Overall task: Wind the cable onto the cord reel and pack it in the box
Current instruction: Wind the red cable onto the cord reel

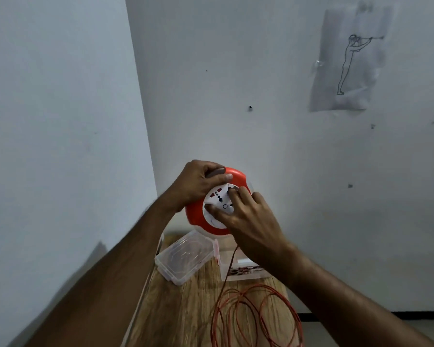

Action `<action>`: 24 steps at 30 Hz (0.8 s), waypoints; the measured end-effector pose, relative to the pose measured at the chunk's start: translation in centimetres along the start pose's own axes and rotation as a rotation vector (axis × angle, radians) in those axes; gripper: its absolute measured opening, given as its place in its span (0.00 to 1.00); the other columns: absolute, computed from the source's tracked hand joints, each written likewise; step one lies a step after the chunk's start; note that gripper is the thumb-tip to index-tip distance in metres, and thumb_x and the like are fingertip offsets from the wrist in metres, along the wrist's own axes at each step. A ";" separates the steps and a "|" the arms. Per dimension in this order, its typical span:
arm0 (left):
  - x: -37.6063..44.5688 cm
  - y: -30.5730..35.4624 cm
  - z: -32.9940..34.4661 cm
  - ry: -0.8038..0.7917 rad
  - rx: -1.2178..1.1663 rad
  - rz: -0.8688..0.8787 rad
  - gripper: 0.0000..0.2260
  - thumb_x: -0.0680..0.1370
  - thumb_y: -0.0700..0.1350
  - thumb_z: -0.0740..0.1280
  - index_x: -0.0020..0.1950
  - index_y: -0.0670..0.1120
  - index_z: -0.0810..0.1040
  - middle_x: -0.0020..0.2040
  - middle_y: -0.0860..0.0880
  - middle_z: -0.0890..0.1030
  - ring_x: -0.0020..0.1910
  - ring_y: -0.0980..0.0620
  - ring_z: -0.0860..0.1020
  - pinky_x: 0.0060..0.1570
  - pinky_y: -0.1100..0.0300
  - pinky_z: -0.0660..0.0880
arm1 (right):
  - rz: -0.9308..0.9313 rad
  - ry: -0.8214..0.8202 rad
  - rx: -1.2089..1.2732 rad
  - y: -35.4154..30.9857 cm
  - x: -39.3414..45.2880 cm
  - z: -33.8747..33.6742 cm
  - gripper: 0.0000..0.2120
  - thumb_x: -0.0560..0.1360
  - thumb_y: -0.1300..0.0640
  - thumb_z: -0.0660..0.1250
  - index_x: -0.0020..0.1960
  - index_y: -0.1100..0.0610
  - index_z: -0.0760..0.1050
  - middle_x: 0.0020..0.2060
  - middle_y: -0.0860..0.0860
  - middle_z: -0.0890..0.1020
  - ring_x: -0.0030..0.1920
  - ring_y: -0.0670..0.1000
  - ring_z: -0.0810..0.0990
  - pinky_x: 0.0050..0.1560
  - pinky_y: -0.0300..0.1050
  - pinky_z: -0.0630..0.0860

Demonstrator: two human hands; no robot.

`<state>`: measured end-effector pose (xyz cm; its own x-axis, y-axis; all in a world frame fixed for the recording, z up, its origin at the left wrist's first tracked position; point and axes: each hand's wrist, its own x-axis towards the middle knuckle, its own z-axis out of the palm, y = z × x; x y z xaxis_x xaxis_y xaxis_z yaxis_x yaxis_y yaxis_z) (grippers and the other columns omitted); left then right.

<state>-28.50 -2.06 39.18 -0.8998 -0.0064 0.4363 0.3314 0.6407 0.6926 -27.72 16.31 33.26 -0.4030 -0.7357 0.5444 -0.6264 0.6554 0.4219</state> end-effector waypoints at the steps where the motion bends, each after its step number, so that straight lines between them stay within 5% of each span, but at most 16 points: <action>1: 0.4 -0.1 -0.3 -0.018 -0.027 0.003 0.11 0.79 0.54 0.70 0.59 0.52 0.84 0.49 0.60 0.84 0.42 0.62 0.83 0.41 0.72 0.77 | 0.009 -0.005 -0.029 -0.1 0.5 -0.3 0.36 0.67 0.51 0.80 0.73 0.52 0.73 0.62 0.68 0.78 0.61 0.67 0.78 0.55 0.61 0.79; 7: 1.4 -0.8 -0.3 -0.064 -0.083 0.036 0.12 0.79 0.53 0.71 0.58 0.48 0.85 0.50 0.53 0.87 0.45 0.57 0.85 0.48 0.63 0.82 | 0.122 0.132 0.005 -0.8 1.4 0.3 0.35 0.64 0.47 0.82 0.68 0.58 0.78 0.45 0.65 0.86 0.37 0.62 0.86 0.34 0.53 0.84; 10: 1.3 -1.4 0.4 -0.048 -0.133 0.025 0.12 0.79 0.53 0.71 0.58 0.50 0.85 0.48 0.57 0.86 0.44 0.61 0.85 0.47 0.67 0.81 | 0.324 0.232 0.208 -1.6 1.8 0.8 0.31 0.68 0.46 0.78 0.67 0.59 0.78 0.41 0.58 0.87 0.30 0.55 0.84 0.36 0.45 0.83; 14: 0.7 -2.1 1.5 -0.028 -0.166 0.032 0.13 0.78 0.54 0.72 0.58 0.49 0.86 0.49 0.56 0.87 0.46 0.61 0.84 0.49 0.68 0.80 | 0.804 0.296 0.608 -3.9 2.2 1.2 0.27 0.71 0.42 0.75 0.63 0.57 0.75 0.50 0.51 0.85 0.43 0.51 0.85 0.46 0.37 0.79; 16: 0.4 -2.3 2.3 -0.020 -0.162 0.029 0.14 0.78 0.53 0.73 0.60 0.47 0.85 0.52 0.53 0.87 0.48 0.58 0.85 0.51 0.63 0.81 | 1.103 0.295 0.886 -4.9 2.0 2.1 0.27 0.70 0.40 0.76 0.61 0.53 0.71 0.51 0.49 0.82 0.47 0.50 0.85 0.45 0.44 0.85; 19: -0.2 -3.1 3.7 -0.025 -0.136 0.042 0.16 0.78 0.52 0.73 0.62 0.46 0.84 0.55 0.51 0.86 0.50 0.57 0.84 0.51 0.64 0.79 | 1.464 0.285 1.265 -6.4 1.7 3.0 0.25 0.71 0.38 0.74 0.58 0.52 0.72 0.49 0.53 0.84 0.39 0.52 0.87 0.35 0.51 0.86; 22: -0.9 -4.1 4.7 -0.043 -0.115 0.028 0.17 0.78 0.52 0.72 0.64 0.46 0.83 0.58 0.50 0.85 0.51 0.55 0.83 0.52 0.65 0.79 | 1.793 0.255 1.618 -6.6 2.2 2.2 0.22 0.77 0.44 0.70 0.63 0.58 0.75 0.46 0.56 0.85 0.38 0.53 0.87 0.42 0.52 0.86; 24: -1.2 -4.5 5.0 -0.058 -0.115 0.017 0.17 0.78 0.53 0.72 0.63 0.46 0.83 0.57 0.49 0.86 0.50 0.55 0.84 0.52 0.61 0.82 | 1.913 0.269 1.932 -6.1 2.1 1.2 0.19 0.80 0.48 0.69 0.62 0.61 0.72 0.43 0.59 0.86 0.37 0.54 0.86 0.37 0.48 0.83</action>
<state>-30.33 -1.15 32.66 -0.9073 0.0502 0.4174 0.3743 0.5483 0.7478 -25.52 10.56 30.97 -0.8820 0.0838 -0.4637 0.3459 -0.5532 -0.7579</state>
